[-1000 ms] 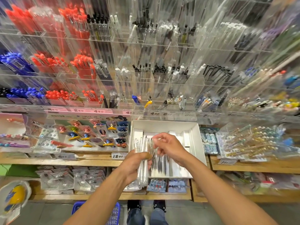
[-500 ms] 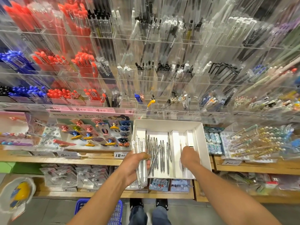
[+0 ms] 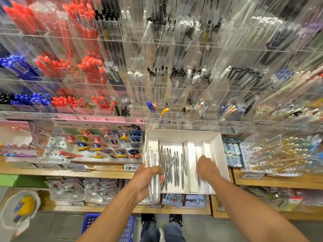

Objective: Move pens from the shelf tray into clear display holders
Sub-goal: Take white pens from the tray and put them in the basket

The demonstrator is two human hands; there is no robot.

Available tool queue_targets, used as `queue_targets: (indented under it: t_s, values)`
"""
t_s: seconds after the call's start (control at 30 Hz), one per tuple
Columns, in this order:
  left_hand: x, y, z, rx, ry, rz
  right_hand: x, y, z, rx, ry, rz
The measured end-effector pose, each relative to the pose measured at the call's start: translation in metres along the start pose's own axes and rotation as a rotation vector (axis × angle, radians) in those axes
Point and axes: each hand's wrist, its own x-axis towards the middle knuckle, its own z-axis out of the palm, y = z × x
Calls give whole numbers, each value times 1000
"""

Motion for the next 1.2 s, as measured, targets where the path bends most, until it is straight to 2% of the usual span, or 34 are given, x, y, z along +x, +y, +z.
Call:
queue_targets:
  t_s: [0.1, 0.23, 0.43, 0.6, 0.83, 1.07, 1.2]
  values:
    - [0, 1, 0, 14, 4, 5, 6, 3, -1, -16, 67, -165]
    - [2, 0, -1, 4, 15, 11, 15, 3, -8, -58, 0, -250]
    - [5, -2, -2, 0, 16, 11, 13, 7, -7, -26, 34, -264]
    - [2, -3, -3, -25, 29, 15, 17, 6, -10, -80, -16, -292]
    - [4, -9, -3, -9, 41, 27, 13, 9, -7, -98, 2, -297]
    - [3, -11, -2, -14, 57, 27, 4, 5, -20, 111, 22, -255]
    - [-1, -8, 0, 8, 25, 31, -13, 3, -41, 397, 73, -358]
